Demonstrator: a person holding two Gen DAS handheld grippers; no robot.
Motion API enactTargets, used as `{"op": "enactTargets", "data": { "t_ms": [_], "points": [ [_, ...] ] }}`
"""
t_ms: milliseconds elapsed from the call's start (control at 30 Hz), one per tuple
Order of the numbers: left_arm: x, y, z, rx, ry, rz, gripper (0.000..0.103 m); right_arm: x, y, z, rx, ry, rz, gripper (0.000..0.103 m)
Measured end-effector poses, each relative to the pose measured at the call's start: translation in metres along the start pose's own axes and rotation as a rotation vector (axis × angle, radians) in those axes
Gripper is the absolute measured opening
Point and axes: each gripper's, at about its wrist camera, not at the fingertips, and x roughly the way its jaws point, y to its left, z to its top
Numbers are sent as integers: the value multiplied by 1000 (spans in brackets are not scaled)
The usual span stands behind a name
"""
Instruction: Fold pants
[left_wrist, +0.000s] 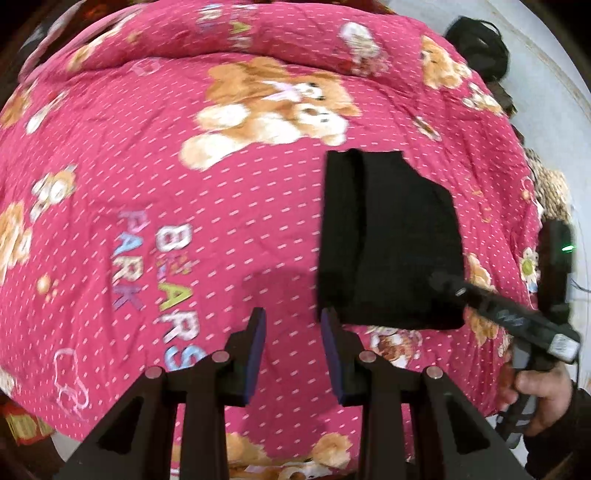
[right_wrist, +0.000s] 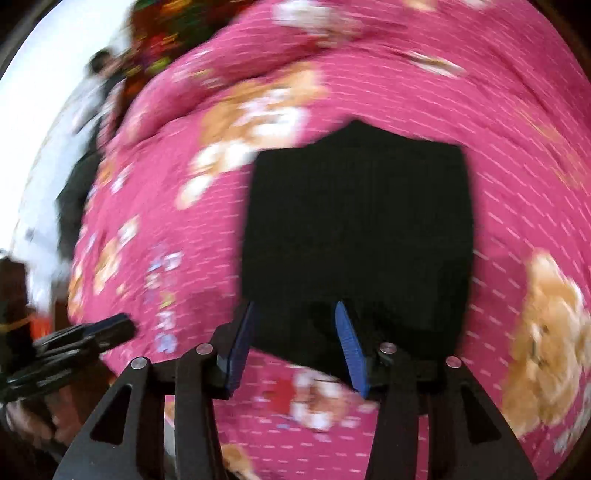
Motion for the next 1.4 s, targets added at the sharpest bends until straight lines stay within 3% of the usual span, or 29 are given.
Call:
{"op": "enactTargets", "data": {
  "t_ms": [100, 133, 267, 500, 567, 800, 833, 933, 967, 1200, 1400],
  "points": [
    [6, -23, 13, 57, 6, -14, 33, 19, -14, -6, -14, 116, 16, 39],
    [8, -31, 18, 74, 8, -18, 33, 17, -13, -5, -26, 114, 31, 36],
    [20, -61, 41, 133, 9, -51, 33, -9, -18, 5, -2, 36, 99, 36],
    [64, -105, 87, 220, -14, -107, 33, -28, -50, 44, 59, -53, 34, 36],
    [84, -105, 99, 223, -11, -96, 33, -25, -51, 60, 42, -57, 23, 18],
    [126, -77, 105, 207, 15, -57, 36, 15, -63, 103, 0, -19, -46, 10],
    [127, -72, 104, 195, 13, -64, 36, 22, -66, 107, -2, -6, -69, 4],
    [129, -60, 105, 164, 17, -76, 44, 29, -72, 112, 17, 8, -61, 1],
    [128, -58, 105, 161, 19, -74, 48, 28, -73, 112, 20, 8, -56, 1],
    [104, -57, 97, 174, 2, -67, 45, -6, -60, 91, -8, -38, -77, 10],
    [66, -73, 59, 242, -22, -117, 45, -17, -41, 32, -67, -12, -87, 10]
  ]
}}
